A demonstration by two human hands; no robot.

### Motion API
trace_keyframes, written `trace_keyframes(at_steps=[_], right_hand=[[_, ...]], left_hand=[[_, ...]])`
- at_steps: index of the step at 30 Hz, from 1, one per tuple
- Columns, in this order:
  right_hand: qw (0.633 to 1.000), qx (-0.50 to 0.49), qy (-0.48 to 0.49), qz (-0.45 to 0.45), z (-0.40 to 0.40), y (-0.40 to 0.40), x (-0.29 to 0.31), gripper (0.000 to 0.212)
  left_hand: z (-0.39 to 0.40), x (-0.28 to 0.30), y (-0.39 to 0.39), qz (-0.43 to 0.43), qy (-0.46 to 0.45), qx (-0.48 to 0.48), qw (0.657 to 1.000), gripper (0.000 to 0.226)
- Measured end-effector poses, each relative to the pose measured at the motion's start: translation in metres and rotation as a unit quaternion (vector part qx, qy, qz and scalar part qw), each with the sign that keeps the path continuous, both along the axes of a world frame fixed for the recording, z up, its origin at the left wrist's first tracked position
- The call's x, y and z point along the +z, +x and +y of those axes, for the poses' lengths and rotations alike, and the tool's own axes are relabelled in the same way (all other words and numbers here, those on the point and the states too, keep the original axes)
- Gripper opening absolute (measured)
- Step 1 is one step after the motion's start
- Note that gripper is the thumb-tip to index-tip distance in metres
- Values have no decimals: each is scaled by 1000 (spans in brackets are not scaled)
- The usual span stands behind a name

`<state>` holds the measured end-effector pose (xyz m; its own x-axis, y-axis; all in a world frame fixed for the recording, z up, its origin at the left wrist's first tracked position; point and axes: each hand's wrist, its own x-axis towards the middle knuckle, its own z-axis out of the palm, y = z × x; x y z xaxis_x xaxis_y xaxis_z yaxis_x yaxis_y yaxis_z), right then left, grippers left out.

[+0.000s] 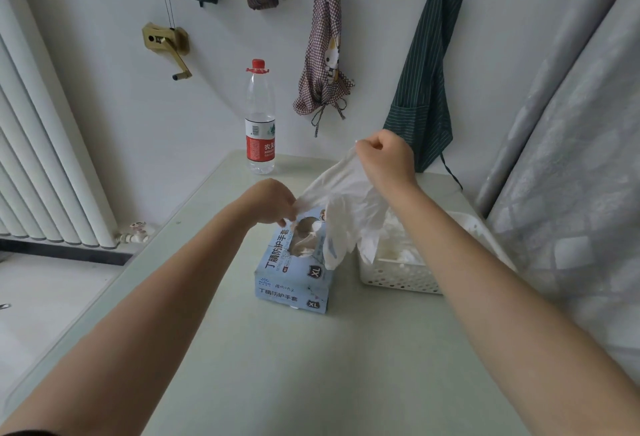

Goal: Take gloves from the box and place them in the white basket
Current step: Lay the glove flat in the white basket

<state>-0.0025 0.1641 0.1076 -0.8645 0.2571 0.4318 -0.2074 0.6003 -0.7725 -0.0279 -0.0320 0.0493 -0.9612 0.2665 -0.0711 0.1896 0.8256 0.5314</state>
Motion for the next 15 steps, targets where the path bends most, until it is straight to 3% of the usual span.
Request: trace_keyframes(at_steps=[1,2,5,8,10,12,15], right_hand=[[1000,18,7,-10,-3,0,-1,25],[999,38,17,-22,-6,0,-1,24],[994,98,30,-41,-14,3,1,20],[995,100,6,-12,-16,5,5,13],[996,76,-30,20,-10,4,7,14],[996,38,-68,42,2,0,8,13],[996,-9,-88,14,26,-10,-1,14]], left_hand=[[3,5,1,34,-12,-11,999,31],[5,11,2,45,37,-31,998,38],[15,26,9,-31,302,-103,947,42],[23,21,7,-44,312,-88,945,36],[24,12,7,-81,327,-56,940,45],[22,4,6,-138,373,-32,917,50],[22,-5,5,-188,436,-25,880,29]])
